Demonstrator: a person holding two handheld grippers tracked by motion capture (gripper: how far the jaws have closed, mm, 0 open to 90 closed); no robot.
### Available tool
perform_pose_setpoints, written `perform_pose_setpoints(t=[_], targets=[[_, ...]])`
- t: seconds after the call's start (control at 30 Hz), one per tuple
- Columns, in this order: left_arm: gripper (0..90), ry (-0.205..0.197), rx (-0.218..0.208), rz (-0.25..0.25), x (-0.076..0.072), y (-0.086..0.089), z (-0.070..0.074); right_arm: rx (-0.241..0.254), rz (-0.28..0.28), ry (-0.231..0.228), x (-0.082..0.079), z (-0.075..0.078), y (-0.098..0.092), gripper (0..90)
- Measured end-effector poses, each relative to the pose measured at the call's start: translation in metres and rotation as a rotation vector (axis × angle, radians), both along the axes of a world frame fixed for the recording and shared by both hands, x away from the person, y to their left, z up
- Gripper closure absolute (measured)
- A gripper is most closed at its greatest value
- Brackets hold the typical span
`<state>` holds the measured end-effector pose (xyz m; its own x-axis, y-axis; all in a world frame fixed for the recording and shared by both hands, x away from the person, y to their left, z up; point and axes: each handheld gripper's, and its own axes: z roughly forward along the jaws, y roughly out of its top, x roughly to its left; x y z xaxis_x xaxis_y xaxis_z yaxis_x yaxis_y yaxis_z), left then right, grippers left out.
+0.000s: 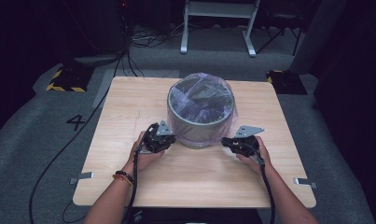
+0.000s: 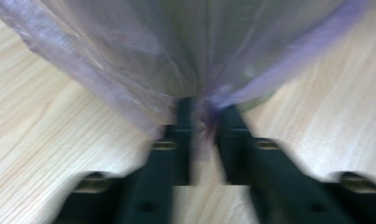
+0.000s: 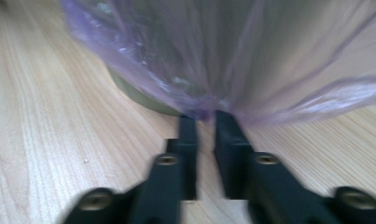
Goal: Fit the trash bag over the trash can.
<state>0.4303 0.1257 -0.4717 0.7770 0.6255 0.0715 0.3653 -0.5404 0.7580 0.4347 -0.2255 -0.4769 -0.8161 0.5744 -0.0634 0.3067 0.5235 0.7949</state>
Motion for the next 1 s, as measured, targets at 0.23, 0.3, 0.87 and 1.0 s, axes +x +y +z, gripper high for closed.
perform_pose_setpoints(t=[0.23,0.3,0.87,1.0], targets=[[26.2,-0.016,-0.096,0.038,-0.008,0.017,0.011,0.051,-0.003,-0.045,-0.010,0.015,-0.013,45.4],[20.3,-0.035,-0.120,0.032,-0.010,0.023,0.016,0.056,-0.007,-0.066,-0.013,0.021,-0.018,38.6],[30.1,-0.118,-0.179,0.085,0.014,0.034,0.056,-0.087,0.056,-0.096,-0.017,0.057,-0.038,31.3],[30.1,-0.117,-0.202,0.098,0.021,0.034,0.056,-0.104,0.045,-0.034,-0.012,0.039,-0.041,27.8]])
